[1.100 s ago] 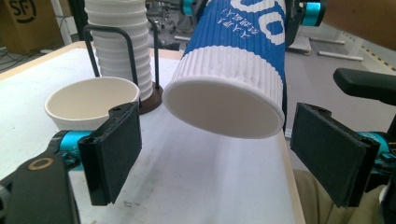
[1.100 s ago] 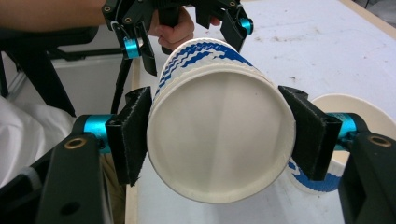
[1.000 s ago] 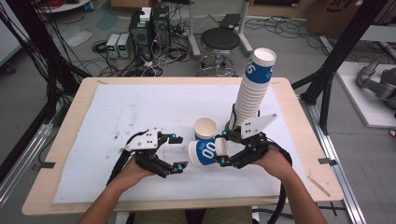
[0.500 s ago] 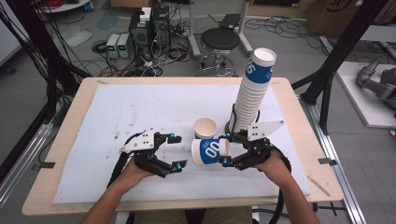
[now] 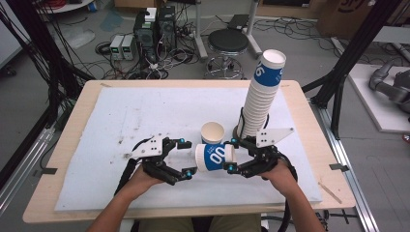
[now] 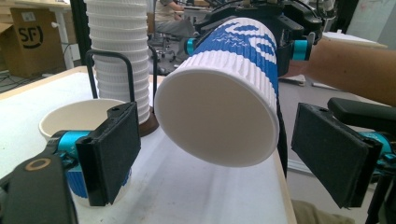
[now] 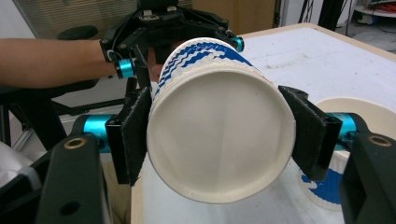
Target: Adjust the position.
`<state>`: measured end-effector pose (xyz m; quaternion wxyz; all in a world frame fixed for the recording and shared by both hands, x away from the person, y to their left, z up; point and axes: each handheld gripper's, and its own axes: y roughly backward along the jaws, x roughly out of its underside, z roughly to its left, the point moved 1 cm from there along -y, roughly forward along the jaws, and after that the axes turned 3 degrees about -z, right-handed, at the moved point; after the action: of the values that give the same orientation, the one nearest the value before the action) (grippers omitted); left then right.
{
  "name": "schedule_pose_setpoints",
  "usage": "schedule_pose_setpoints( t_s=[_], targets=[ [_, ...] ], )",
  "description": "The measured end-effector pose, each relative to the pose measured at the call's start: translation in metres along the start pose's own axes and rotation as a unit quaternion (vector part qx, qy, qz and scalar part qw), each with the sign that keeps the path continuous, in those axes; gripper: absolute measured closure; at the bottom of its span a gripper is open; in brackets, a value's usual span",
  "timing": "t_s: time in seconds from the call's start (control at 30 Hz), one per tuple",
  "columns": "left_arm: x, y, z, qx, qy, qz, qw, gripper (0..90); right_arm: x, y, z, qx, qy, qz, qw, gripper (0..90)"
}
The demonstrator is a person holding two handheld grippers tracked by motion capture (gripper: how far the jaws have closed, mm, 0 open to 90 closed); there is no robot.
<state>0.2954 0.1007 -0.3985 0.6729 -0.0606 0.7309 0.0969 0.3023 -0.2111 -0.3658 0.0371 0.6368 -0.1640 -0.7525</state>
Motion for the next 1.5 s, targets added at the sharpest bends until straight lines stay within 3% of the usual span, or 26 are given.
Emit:
schedule_pose_setpoints(
  t_s=[0.37, 0.9, 1.1, 1.33, 1.5],
  targets=[
    [0.000, -0.005, -0.001, 0.016, -0.003, -0.015, 0.9998, 15.8, -0.002, -0.005, 0.001, -0.016, -0.006, -0.021, 0.9996, 30.6],
    [0.000, -0.011, -0.001, 0.042, 0.019, -0.029, 0.9985, 16.0, 0.001, -0.012, -0.001, -0.051, -0.025, -0.037, 0.9977, 30.6],
    [-0.003, -0.007, -0.003, 0.044, 0.001, -0.026, 0.9987, 22.6, 0.003, -0.012, -0.001, -0.061, -0.026, -0.028, 0.9974, 31.1],
    [-0.013, -0.004, -0.005, 0.045, -0.021, -0.004, 0.9987, 25.3, 0.001, -0.012, 0.001, -0.063, -0.024, -0.016, 0.9976, 31.1],
    [-0.015, -0.004, -0.005, 0.045, -0.020, -0.002, 0.9988, 26.2, 0.001, -0.012, 0.001, -0.062, -0.031, -0.015, 0.9975, 30.1]
  ],
)
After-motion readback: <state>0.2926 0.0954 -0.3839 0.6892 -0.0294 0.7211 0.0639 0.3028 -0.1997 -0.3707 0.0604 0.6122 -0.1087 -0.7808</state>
